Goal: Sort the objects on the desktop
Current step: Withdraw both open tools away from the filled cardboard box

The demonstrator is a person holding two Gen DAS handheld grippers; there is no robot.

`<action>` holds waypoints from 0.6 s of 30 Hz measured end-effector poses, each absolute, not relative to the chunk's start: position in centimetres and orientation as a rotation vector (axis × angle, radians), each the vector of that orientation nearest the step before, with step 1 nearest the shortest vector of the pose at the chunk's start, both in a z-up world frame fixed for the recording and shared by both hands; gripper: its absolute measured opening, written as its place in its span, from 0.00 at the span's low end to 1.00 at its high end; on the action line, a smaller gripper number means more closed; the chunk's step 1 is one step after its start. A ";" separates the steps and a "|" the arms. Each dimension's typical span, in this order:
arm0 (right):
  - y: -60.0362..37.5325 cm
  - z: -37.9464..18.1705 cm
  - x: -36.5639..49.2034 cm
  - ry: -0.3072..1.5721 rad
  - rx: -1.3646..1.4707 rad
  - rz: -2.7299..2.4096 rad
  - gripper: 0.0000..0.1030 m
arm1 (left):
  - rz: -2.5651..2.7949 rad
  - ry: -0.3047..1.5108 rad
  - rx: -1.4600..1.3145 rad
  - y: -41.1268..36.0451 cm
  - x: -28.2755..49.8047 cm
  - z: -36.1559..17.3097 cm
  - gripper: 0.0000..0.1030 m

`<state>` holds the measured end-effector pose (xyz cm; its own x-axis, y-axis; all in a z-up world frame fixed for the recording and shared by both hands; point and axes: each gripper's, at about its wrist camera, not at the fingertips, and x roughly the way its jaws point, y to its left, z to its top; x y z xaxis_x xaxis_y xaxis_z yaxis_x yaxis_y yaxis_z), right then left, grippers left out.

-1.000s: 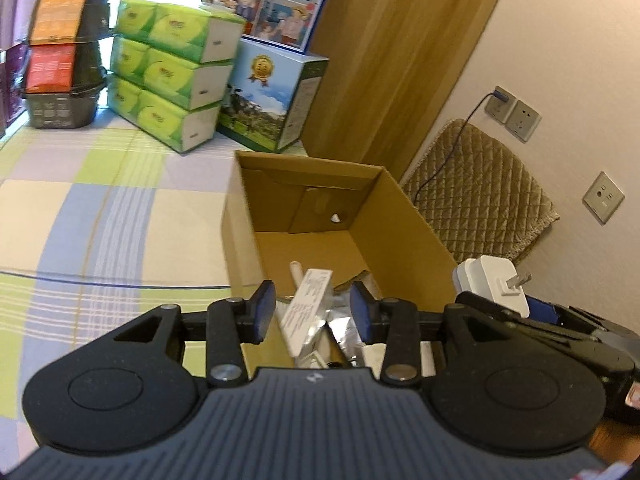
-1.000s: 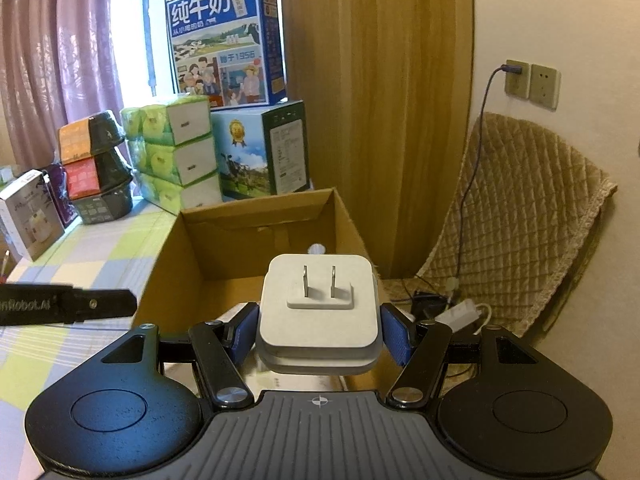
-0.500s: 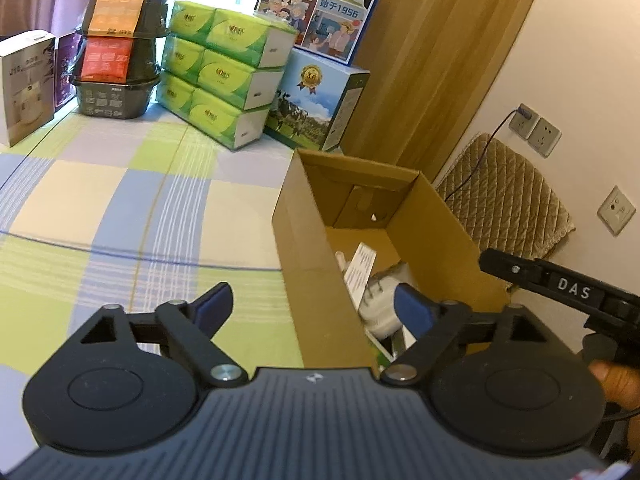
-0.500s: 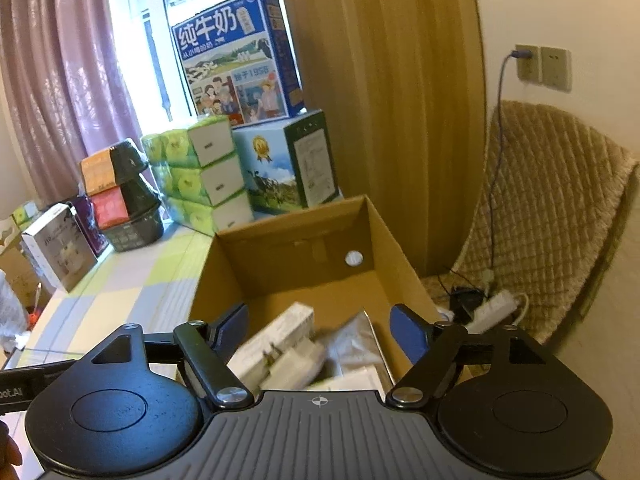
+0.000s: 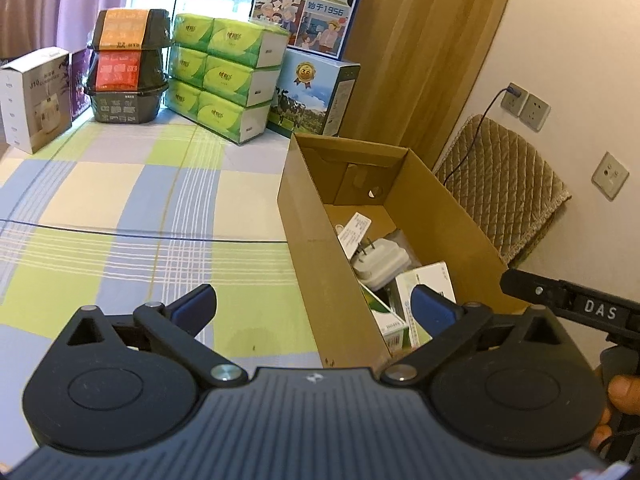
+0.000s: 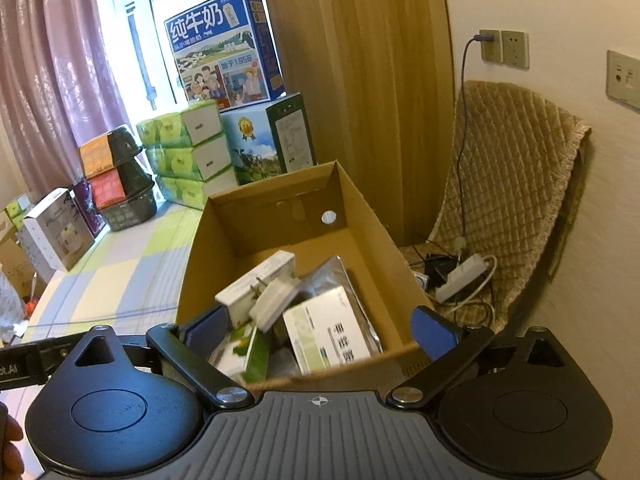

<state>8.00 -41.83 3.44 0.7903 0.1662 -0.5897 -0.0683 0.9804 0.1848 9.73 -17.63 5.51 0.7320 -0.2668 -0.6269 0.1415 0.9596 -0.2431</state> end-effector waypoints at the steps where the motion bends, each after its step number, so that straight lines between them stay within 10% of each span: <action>1: -41.9 3.5 7.5 0.650 0.155 0.127 0.94 | -0.226 0.716 -0.177 -17.8 9.4 5.7 0.99; 18: -42.0 5.3 1.5 0.636 0.163 0.125 0.98 | -0.207 0.732 -0.105 -19.2 4.3 7.7 0.99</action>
